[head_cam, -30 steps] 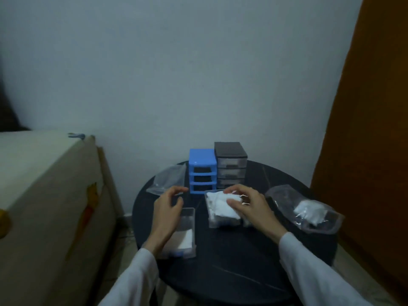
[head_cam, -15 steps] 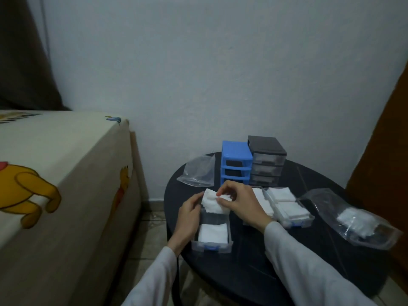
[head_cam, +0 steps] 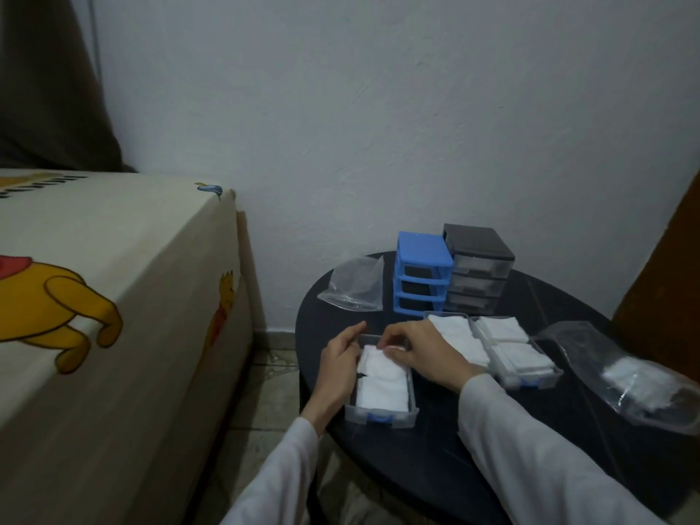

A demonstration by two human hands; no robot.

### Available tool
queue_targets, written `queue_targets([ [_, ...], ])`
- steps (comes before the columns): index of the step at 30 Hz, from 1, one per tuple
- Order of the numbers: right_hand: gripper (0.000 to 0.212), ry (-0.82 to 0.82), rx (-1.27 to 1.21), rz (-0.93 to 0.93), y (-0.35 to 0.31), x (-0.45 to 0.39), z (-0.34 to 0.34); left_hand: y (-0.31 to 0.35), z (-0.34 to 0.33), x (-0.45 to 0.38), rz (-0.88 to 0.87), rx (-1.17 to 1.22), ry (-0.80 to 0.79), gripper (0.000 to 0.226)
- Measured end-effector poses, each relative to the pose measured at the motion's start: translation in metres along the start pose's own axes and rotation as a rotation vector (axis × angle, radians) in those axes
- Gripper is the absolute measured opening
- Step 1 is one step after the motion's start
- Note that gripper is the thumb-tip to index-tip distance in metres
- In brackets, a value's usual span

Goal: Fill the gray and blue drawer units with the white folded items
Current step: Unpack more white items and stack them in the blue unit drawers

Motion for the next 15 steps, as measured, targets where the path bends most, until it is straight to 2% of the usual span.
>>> queue_targets([
  [5, 0.014, 0.147, 0.064, 0.04, -0.013, 0.007, 0.009, 0.001, 0.001, 0.0, -0.011, -0.01, 0.007, 0.04],
  [10, 0.022, -0.008, 0.125, 0.057, -0.021, 0.013, -0.007, 0.005, 0.001, 0.003, -0.019, -0.035, -0.005, 0.041],
  [15, 0.021, 0.038, 0.053, 0.044, -0.019, 0.019, 0.01, 0.015, 0.0, -0.001, -0.056, -0.139, -0.044, 0.042],
])
Point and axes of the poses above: each hand's wrist, its own x-axis away from the middle knuckle, its own z-axis out of the back of the hand, y = z × x, the point moved 8 cm from there along -x, towards the middle knuckle, and after that the axes turned 6 degrees about -z, right-handed, at the moved point
